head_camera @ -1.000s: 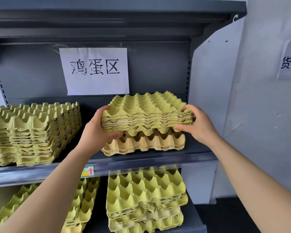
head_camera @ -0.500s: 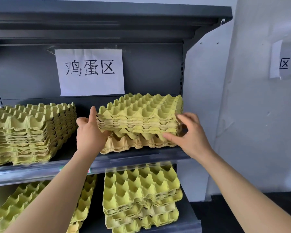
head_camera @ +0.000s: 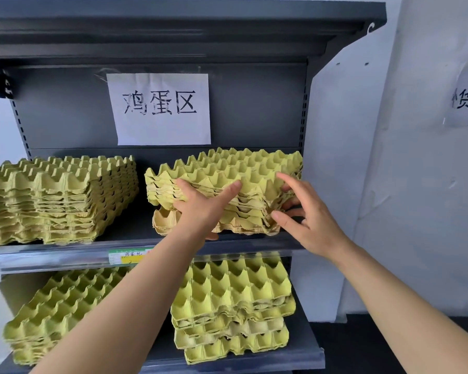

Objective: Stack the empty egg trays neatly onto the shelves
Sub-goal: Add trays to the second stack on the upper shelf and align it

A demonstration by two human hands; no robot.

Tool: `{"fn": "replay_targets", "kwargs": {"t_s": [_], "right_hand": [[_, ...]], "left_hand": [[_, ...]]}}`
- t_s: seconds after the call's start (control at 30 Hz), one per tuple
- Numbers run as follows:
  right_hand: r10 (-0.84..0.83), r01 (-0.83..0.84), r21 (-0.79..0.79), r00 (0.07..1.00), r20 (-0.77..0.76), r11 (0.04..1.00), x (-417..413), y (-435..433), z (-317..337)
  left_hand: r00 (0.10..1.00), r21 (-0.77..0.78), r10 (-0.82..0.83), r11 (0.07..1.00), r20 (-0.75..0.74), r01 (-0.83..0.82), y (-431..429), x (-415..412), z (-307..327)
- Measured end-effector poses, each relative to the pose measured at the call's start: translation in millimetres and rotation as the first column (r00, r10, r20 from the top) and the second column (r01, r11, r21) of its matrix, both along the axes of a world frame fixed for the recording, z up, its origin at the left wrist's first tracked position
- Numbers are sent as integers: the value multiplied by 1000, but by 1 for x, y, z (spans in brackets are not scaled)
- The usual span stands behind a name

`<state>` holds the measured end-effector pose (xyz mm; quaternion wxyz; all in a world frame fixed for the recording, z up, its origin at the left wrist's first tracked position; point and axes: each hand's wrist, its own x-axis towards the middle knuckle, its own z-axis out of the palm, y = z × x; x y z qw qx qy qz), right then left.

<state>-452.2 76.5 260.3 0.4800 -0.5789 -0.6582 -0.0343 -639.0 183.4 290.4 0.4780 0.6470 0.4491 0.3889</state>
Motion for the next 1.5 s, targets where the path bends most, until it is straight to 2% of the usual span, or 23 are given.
{"fn": "replay_targets", "kwargs": {"t_s": [0.17, 0.3, 0.37, 0.5, 0.63, 0.77, 0.9, 1.07, 1.2, 1.3, 1.4, 1.5], "right_hand": [[69, -67, -31, 996, 57, 997, 22, 2, 6], [106, -108, -52, 994, -32, 993, 38, 5, 6], [74, -74, -67, 997, -5, 995, 52, 8, 5], [-87, 101, -97, 986, 139, 990, 81, 17, 10], [-89, 117, -140, 977, 196, 983, 97, 28, 29], [-118, 186, -148, 918, 378, 971, 96, 36, 47], [-164, 236, -58, 812, 560, 970, 87, 35, 50], [-238, 266, 29, 805, 543, 964, 72, 31, 51], [-295, 287, 101, 786, 543, 953, 53, 34, 56], [-346, 330, 126, 786, 512, 935, 33, 39, 55], [-394, 383, 139, 740, 546, 913, 14, 48, 47], [-443, 426, 178, 681, 583, 887, -1, 64, 38]], "left_hand": [[989, -83, 114, 991, 99, -105, -15, 19, 7], [957, -76, 228, 973, 180, -218, -13, 33, 6], [946, -64, 214, 977, 244, -204, -7, 31, 6], [921, -54, 170, 985, 351, -162, -1, 16, 8], [892, -12, 105, 994, 440, -111, 11, -8, 8], [895, 19, 48, 998, 444, -62, 29, -27, 8], [889, 35, -37, 999, 456, 23, 44, -42, 7], [887, 54, -105, 994, 450, 91, 58, -50, 14], [899, -1, -190, 978, 395, 207, 73, -55, 30], [875, -28, -207, 969, 437, 244, 83, -57, 38], [865, -92, -206, 956, 458, 277, 95, -63, 33], [873, -40, -236, 959, 426, 279, 104, -66, 24]]}}
